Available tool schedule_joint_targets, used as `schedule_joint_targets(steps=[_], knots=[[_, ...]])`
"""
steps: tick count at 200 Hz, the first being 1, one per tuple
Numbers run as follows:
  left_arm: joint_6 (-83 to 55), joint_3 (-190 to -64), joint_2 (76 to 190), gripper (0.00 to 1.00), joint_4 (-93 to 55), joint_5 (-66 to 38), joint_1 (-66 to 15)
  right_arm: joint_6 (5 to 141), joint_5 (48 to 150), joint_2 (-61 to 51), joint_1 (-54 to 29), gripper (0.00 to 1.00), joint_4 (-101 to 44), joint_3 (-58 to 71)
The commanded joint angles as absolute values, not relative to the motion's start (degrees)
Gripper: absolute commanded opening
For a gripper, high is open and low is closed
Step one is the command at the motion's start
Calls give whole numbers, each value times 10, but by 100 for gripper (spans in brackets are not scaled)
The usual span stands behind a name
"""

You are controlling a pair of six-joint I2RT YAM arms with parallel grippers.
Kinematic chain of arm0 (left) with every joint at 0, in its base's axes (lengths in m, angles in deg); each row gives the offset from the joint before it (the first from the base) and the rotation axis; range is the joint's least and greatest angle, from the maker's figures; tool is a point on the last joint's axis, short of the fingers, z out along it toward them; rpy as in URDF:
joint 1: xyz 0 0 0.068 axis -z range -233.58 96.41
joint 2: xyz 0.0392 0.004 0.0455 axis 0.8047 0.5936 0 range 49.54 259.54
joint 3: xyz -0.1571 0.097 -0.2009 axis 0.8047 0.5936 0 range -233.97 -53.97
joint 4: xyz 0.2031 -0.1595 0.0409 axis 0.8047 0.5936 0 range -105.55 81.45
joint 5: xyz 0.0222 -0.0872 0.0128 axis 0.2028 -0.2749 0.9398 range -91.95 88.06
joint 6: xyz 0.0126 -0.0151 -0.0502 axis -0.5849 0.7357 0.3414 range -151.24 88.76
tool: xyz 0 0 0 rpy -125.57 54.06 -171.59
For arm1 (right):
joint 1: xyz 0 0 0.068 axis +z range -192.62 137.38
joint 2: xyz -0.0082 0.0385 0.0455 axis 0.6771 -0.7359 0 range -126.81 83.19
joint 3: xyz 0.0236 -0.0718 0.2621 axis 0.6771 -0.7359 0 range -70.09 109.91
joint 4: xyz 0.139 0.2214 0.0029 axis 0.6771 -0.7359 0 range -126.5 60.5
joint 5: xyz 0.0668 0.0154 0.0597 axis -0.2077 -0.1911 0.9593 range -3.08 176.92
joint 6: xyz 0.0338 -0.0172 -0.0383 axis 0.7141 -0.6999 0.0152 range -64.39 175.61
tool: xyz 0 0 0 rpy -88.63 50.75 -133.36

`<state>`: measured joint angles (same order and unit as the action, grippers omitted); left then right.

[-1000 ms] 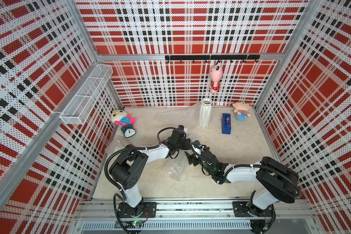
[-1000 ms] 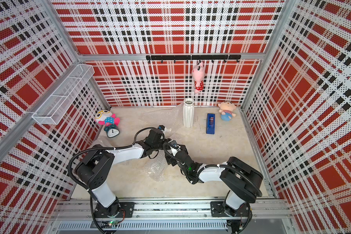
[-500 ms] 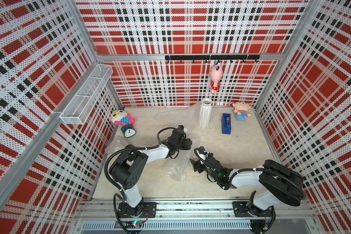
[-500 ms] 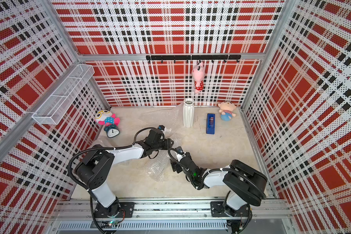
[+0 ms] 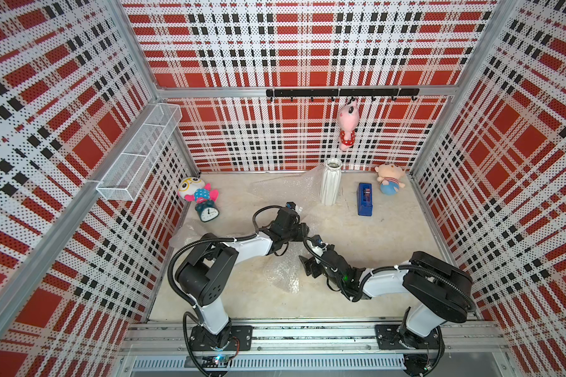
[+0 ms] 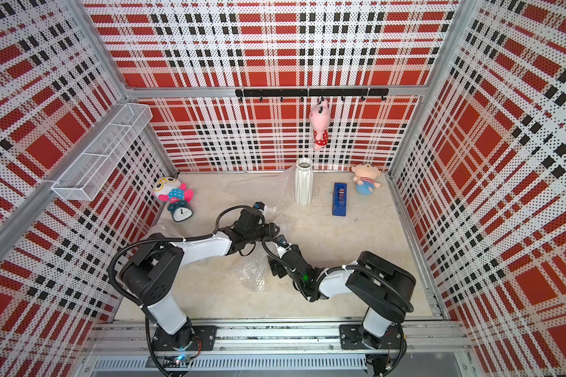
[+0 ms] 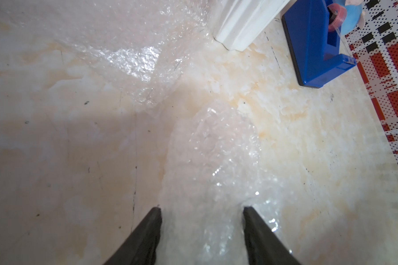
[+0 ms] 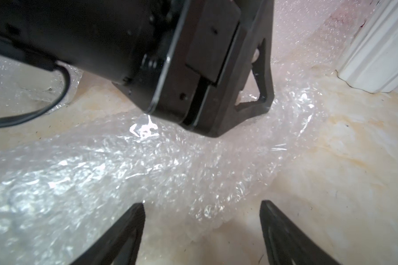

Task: Wrap vases in bubble wrap
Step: Stick the tape on the bubble wrap.

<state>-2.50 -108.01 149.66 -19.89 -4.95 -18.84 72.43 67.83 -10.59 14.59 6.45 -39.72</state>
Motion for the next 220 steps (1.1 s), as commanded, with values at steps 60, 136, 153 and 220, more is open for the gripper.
schedule_joint_targets(steps=[60,136,153,220], knots=[[-12,-1065,1481,58,-168,-37,-196,802,698,-46,142,89,138,-438],[-5,-1063,1470,57,-169,-34,-195,1017,666,-112,134,100,115,-364],[-4,-1062,1470,57,-169,-35,-193,1024,669,-132,133,100,92,-343],[-4,-1064,1473,57,-171,-37,-192,1035,658,-174,137,100,75,-330]])
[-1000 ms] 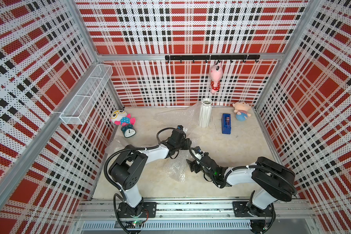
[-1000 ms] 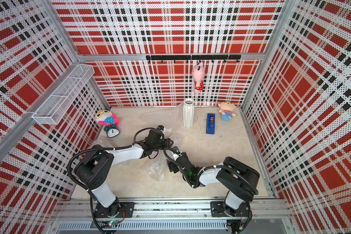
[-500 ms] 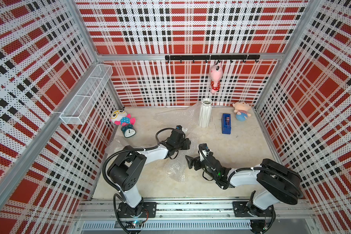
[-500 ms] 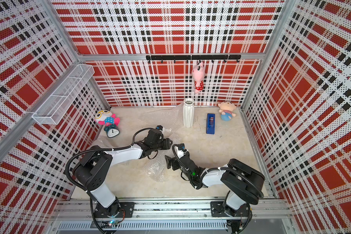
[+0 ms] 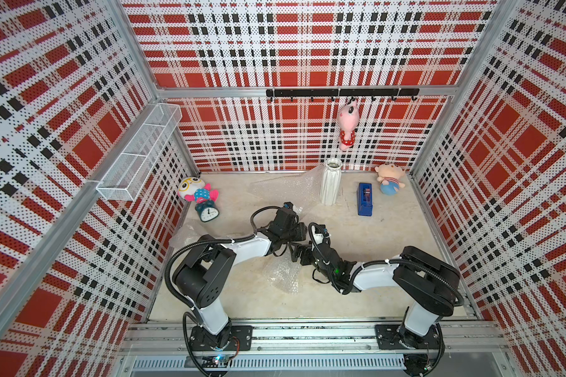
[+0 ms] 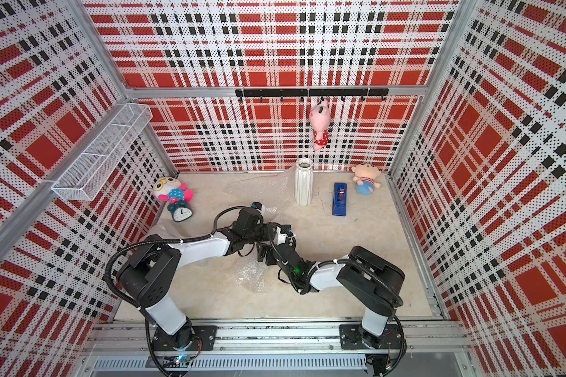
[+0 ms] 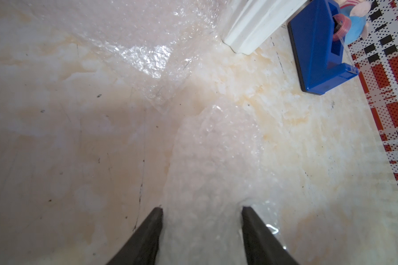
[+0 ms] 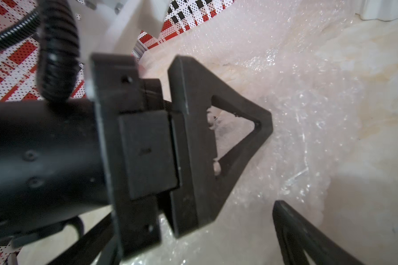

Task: Wrap vases in bubble wrap
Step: Stick the tape on the bubble wrap.

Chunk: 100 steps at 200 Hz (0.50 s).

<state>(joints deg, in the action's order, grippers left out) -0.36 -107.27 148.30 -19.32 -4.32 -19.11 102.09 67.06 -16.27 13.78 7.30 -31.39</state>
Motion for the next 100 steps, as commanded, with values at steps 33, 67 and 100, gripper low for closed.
schedule_joint_targets(steps=[33,67,100], knots=[[-6,-1062,1474,57,-168,-35,-193,1012,702,-156,135,95,108,-342],[-7,-1061,1472,57,-167,-35,-195,1003,767,-118,118,100,153,-371],[-8,-1062,1471,57,-166,-35,-195,1019,733,-112,115,100,126,-380]])
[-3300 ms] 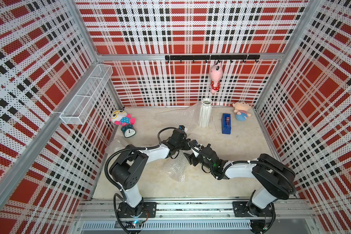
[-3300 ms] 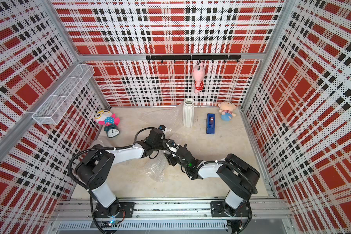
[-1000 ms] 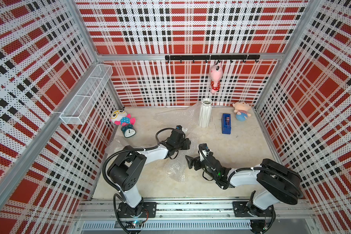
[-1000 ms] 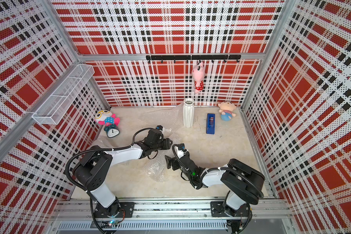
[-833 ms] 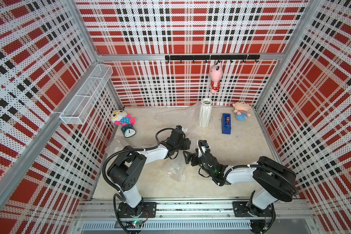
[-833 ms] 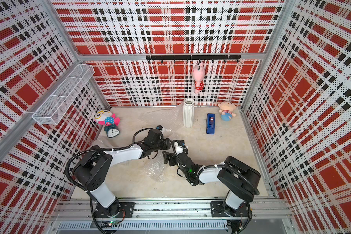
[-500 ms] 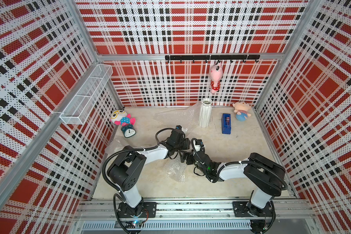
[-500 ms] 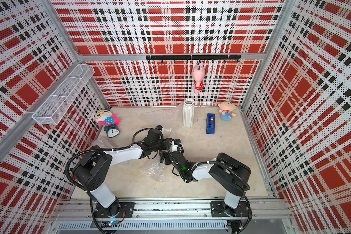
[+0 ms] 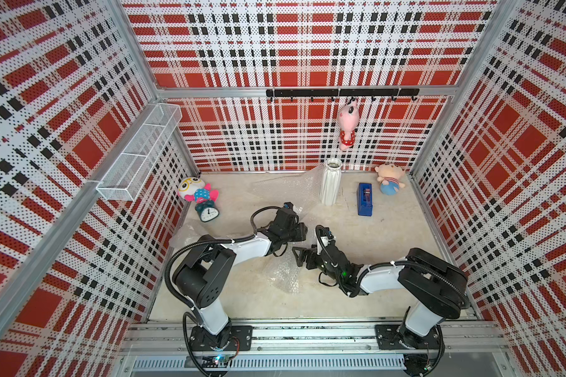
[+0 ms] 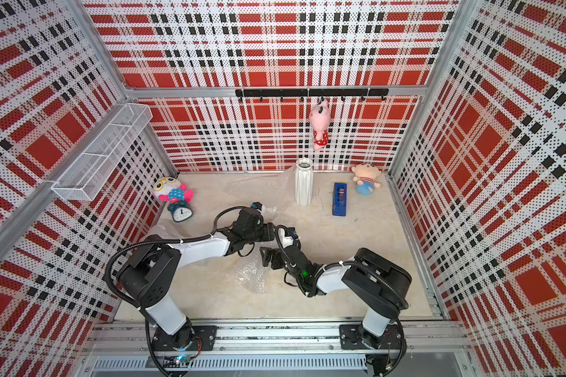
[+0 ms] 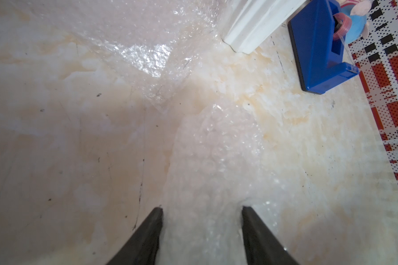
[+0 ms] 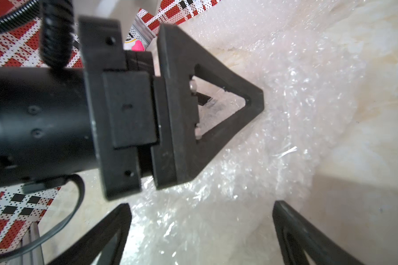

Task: Wrap vases in bubble wrap
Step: Stick the tape on the bubble wrap, then pick up the wrapped vase from the center of the board.

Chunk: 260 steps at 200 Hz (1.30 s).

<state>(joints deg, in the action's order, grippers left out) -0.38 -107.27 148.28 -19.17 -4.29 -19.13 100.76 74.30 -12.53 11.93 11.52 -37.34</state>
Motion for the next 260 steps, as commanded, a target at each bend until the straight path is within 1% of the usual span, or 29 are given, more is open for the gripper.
schedule_joint_targets(steps=[1,17,33,73,94,106,120,135,148,165,176,192,196,207,221,260], knots=[[-8,-1062,1471,57,-166,-35,-195,1019,733,-114,114,100,128,-381],[-8,-1062,1473,57,-167,-36,-196,1018,746,-136,108,99,145,-376],[-8,-1062,1473,57,-166,-37,-195,1018,747,-162,108,99,130,-354],[-9,-1061,1470,57,-164,-37,-195,1032,699,-199,108,96,36,-306],[-8,-1063,1468,58,-161,-36,-196,1017,709,-184,108,91,88,-330],[-7,-1067,1468,58,-156,-34,-196,995,727,-165,108,91,111,-343],[-3,-1076,1467,60,-146,-38,-197,970,748,-132,107,94,129,-360],[-2,-1096,1469,65,-121,-44,-196,957,806,-93,96,93,184,-400],[-10,-1119,1470,74,-83,-24,-189,964,834,-58,78,93,225,-444],[-17,-1132,1464,80,-56,-9,-185,960,847,-4,54,94,240,-494],[-24,-1138,1456,86,-40,13,-180,942,836,36,47,94,216,-515],[-43,-1151,1447,100,-1,63,-164,906,805,95,45,96,137,-522],[-47,-1154,1444,98,8,77,-160,898,795,109,45,96,112,-521],[-53,-1155,1435,98,26,97,-151,879,768,146,43,98,59,-521],[-55,-1146,1416,98,28,98,-144,848,744,184,40,99,11,-521],[-75,-1128,1390,98,30,44,-133,816,717,230,33,100,-43,-521]])
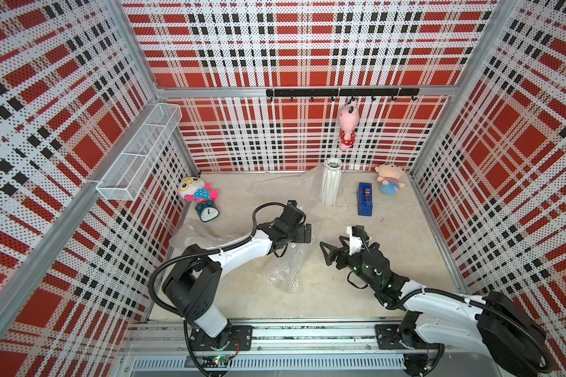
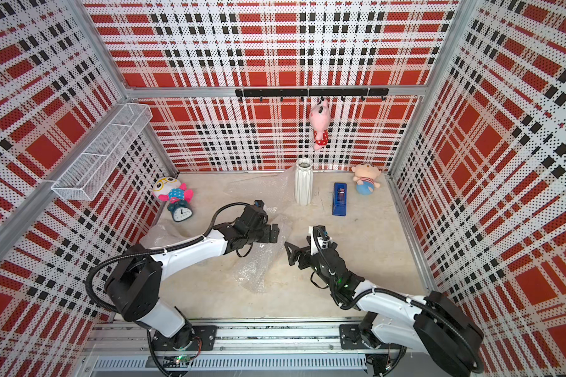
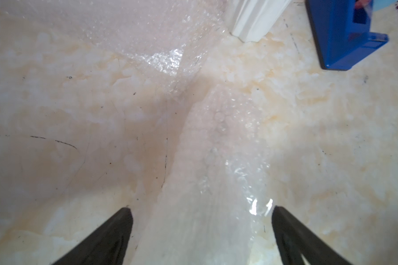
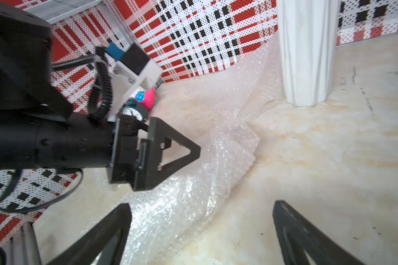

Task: Wrap vases in bubble wrap
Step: Pick up the wrapped vase from the center of the board.

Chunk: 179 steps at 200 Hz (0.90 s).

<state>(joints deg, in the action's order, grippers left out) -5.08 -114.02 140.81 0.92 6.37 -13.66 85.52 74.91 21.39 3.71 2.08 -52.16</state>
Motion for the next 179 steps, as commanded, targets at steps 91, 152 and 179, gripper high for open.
schedule_joint_targets(steps=[91,152,179], knots=[[-83,-1155,1537,98,112,51,-95,818,727,205,33,100,-15,-521],[-9,-1149,1495,55,85,97,-171,810,716,230,32,100,-34,-523],[22,-1148,1462,55,77,131,-252,808,710,239,32,100,-48,-523]])
